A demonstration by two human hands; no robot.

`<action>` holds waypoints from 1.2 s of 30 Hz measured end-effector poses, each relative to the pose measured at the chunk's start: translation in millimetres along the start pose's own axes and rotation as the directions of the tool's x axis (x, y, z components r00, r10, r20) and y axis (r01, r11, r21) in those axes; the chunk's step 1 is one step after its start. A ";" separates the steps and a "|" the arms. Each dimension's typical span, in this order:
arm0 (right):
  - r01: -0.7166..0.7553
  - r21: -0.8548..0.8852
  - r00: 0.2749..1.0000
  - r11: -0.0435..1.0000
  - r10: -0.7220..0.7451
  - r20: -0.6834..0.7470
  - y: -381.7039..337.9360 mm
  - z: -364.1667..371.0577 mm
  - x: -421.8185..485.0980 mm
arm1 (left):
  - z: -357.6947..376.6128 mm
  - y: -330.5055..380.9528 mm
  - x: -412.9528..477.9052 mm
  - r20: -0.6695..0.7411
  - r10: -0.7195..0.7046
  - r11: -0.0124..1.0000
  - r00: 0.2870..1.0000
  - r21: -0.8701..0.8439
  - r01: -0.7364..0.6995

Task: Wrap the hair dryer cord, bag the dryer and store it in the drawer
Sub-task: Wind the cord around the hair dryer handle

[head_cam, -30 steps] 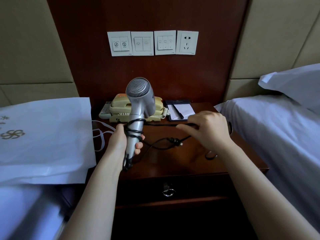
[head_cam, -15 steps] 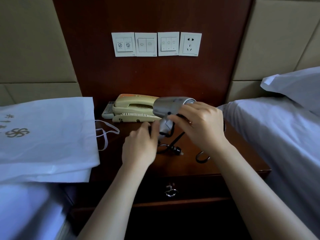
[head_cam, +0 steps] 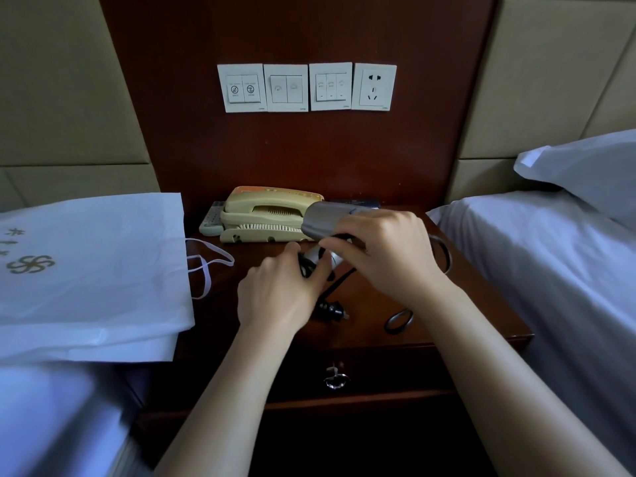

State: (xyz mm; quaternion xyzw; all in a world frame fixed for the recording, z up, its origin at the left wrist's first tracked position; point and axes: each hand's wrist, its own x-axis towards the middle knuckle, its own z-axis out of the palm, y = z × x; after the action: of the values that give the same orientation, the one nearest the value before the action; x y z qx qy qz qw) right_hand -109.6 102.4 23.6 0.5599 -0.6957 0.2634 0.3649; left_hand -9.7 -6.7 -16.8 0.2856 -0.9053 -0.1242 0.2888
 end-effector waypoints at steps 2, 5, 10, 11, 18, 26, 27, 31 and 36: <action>-0.050 0.001 0.998 0.999 0.049 0.038 6.0 -1.1 -1.7 | -1.6 -4.5 2.9 -0.018 0.002 1.000 1.000 -0.002 -0.002; -0.112 -0.036 0.991 0.993 0.114 0.075 22.1 -2.3 -8.3 | -8.9 -14.5 7.2 -0.022 -0.037 0.999 0.999 0.000 0.037; -0.186 -0.160 0.978 0.969 0.199 0.068 63.7 -7.5 -30.8 | -23.5 -44.9 12.5 0.014 -0.157 0.988 0.987 0.005 0.157; -0.175 -0.167 0.978 0.970 0.191 0.088 65.3 -5.1 -34.3 | -23.6 -50.4 12.7 0.044 -0.172 0.985 0.984 0.004 0.172; -0.207 -0.171 0.970 0.963 0.225 0.093 73.9 7.4 -43.4 | -22.7 -49.7 5.3 0.222 -0.099 0.990 0.970 -0.078 0.119; -0.294 -0.322 0.953 0.900 0.300 -0.031 81.5 17.2 -43.4 | -16.3 -45.1 6.4 0.394 -0.049 0.902 0.918 -0.377 0.210; -0.310 -0.328 0.947 0.892 0.319 -0.029 82.8 19.0 -45.2 | -14.8 -43.5 6.0 0.410 -0.037 0.888 0.911 -0.405 0.219; -0.340 -0.338 0.928 0.877 0.371 0.029 85.8 22.8 -55.4 | -9.9 -33.9 2.1 0.494 0.112 0.714 0.862 -0.644 0.276; -0.325 -0.293 0.914 0.899 0.378 0.148 87.6 29.5 -66.4 | -13.8 -23.2 0.6 0.446 0.226 0.534 0.866 -0.800 0.273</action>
State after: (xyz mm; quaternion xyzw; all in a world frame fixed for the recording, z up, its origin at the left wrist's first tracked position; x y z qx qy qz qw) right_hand -193.9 139.0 -43.6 0.3948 -0.8476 0.1729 0.3096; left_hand 8.4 -26.7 -14.4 0.0802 -0.7683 -0.6186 0.1437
